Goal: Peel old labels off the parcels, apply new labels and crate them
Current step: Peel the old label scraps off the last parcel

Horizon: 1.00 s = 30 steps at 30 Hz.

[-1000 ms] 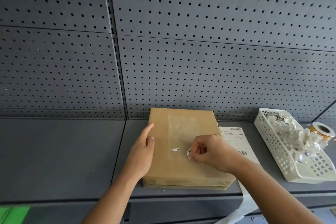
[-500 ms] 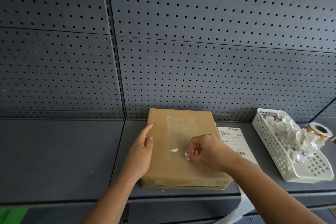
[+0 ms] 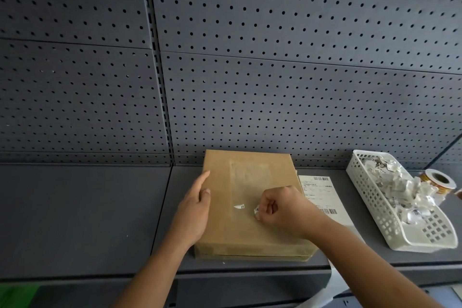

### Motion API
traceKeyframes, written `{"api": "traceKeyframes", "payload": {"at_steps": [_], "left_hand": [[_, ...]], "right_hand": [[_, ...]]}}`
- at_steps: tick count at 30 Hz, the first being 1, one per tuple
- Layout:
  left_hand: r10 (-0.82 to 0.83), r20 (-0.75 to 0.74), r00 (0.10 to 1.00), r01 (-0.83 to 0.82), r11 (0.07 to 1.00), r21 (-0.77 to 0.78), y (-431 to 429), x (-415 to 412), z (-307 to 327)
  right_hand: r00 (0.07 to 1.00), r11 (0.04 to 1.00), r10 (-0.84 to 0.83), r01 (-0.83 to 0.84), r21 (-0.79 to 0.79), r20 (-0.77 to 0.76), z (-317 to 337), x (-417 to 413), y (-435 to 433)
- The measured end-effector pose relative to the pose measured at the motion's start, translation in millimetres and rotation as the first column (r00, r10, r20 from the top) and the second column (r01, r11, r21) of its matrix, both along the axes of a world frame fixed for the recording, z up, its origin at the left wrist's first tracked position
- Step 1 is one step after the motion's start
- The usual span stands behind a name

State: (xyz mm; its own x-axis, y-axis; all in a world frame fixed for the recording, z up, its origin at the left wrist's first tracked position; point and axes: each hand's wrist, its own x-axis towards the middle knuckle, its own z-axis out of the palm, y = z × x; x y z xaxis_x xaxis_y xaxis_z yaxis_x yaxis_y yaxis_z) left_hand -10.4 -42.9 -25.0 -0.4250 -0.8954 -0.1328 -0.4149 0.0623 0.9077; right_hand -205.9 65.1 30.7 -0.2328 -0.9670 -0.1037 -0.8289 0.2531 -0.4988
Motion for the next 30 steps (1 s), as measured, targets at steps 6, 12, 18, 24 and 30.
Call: {"api": "traceKeyframes", "payload": {"at_steps": [6, 12, 18, 24, 30], "left_hand": [[-0.014, -0.017, 1.0, 0.014, 1.0, -0.003, 2, 0, 2], [0.002, -0.011, 1.0, -0.002, 1.0, -0.01, 1, 0, 1], [-0.01, -0.024, 1.0, 0.01, 1.0, -0.001, 2, 0, 2], [-0.025, -0.027, 0.999, 0.025, 1.0, -0.015, 2, 0, 2], [-0.024, -0.021, 1.0, 0.023, 0.999, -0.025, 1, -1, -1]], "right_hand": [[0.993, 0.996, -0.056, 0.063, -0.061, 0.105, -1, -2, 8], [1.0, 0.998, -0.023, 0.024, -0.065, 0.021, -7, 1, 4], [0.995, 0.997, -0.033, 0.04, -0.07, 0.095, -7, -5, 8], [0.999, 0.998, -0.023, 0.025, -0.062, 0.026, -6, 0, 3], [0.994, 0.999, -0.006, 0.01, -0.033, 0.107, -4, -6, 6]]}}
